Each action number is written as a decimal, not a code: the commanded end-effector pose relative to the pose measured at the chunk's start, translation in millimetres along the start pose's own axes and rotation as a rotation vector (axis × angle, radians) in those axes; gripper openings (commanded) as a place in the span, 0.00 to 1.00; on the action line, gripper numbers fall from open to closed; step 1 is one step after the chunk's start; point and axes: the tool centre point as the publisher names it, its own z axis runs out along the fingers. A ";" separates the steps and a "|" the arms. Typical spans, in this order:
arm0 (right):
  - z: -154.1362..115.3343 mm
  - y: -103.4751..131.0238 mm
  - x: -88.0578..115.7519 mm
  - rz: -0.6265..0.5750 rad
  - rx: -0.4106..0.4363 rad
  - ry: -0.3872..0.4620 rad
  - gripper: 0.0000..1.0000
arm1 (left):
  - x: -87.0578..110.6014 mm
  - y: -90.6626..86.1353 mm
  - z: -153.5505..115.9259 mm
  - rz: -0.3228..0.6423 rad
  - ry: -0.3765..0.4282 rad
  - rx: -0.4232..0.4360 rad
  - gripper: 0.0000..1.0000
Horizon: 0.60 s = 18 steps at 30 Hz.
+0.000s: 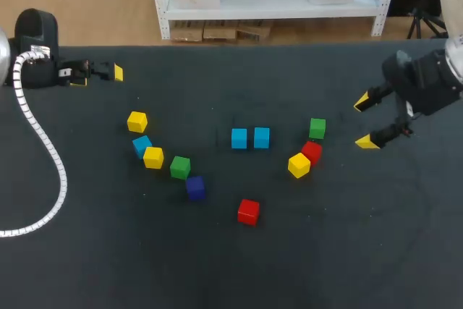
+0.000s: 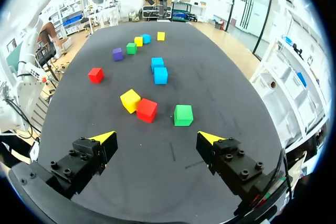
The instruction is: Place the blue cubes, place green cubes on the blue cubes, place the yellow cubes on the green cubes, then place the red cubes on the yellow cubes, and place purple cube on the red cubes.
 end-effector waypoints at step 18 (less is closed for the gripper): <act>0.7 0.3 0.2 0.000 0.002 -0.002 1.00 | 24.9 27.3 -32.2 0.521 0.159 0.189 1.00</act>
